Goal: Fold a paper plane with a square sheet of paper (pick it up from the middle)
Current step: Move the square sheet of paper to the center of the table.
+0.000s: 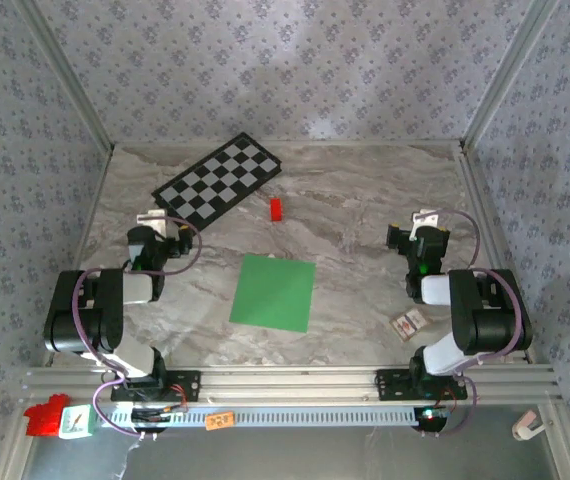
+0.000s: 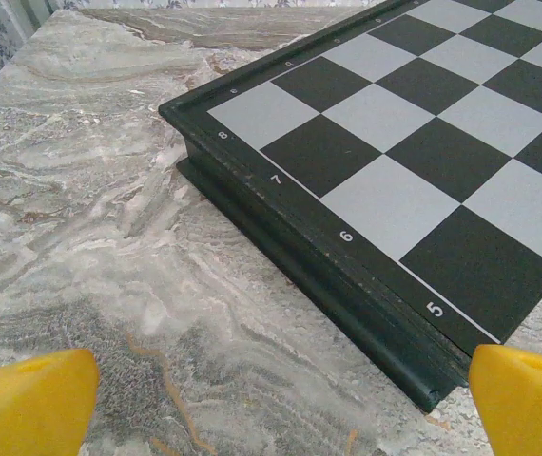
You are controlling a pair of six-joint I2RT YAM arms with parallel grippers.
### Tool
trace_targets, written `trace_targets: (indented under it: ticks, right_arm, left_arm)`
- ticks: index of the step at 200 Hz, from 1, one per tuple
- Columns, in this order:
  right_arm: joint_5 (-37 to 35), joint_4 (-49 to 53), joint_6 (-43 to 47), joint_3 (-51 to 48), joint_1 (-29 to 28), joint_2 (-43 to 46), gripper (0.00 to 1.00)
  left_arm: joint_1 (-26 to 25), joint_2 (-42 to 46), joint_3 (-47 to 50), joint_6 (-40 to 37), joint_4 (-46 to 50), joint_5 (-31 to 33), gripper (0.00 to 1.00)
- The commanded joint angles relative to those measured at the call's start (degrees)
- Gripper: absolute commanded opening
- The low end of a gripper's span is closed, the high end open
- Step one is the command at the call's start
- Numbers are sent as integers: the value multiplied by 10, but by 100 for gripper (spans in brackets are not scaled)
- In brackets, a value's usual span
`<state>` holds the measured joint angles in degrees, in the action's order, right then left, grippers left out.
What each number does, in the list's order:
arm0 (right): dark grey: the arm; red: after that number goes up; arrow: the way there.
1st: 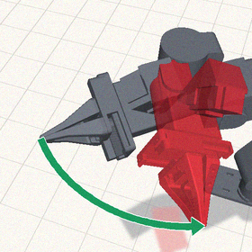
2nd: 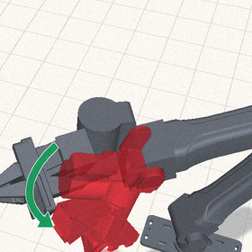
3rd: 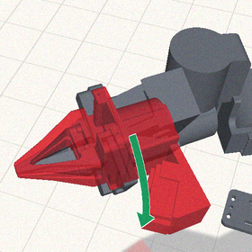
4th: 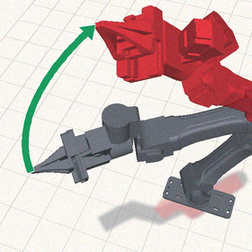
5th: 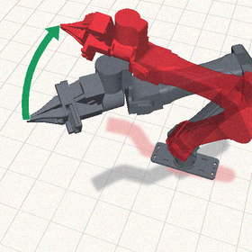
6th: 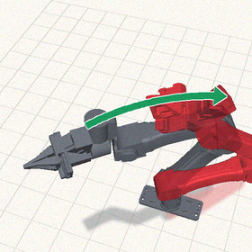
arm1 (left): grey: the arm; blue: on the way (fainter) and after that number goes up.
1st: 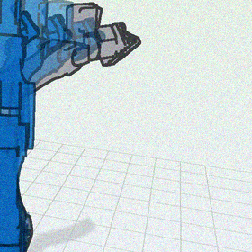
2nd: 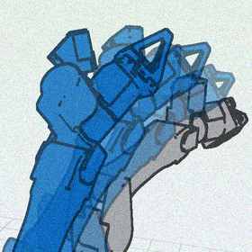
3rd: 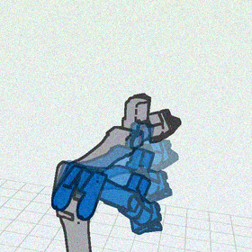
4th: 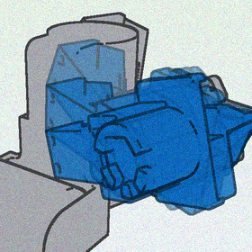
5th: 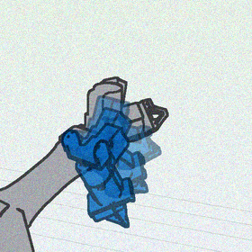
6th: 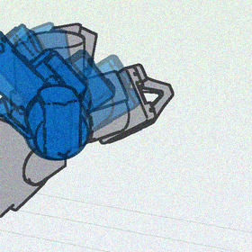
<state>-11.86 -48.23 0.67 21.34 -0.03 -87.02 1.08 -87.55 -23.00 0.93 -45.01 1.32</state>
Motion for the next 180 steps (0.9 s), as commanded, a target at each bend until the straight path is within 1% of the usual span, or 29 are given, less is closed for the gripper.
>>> trace_targets:
  ticks: [1, 180]
  right_arm:
    - [-12, -11, -10, -2, -1, -3, 100]
    - [-12, -9, -10, -1, -1, -3, 100]
  left_arm:
    - [1, -5, -10, 4, -10, -4, 100]
    - [7, -5, -11, 6, -8, -13, 100]
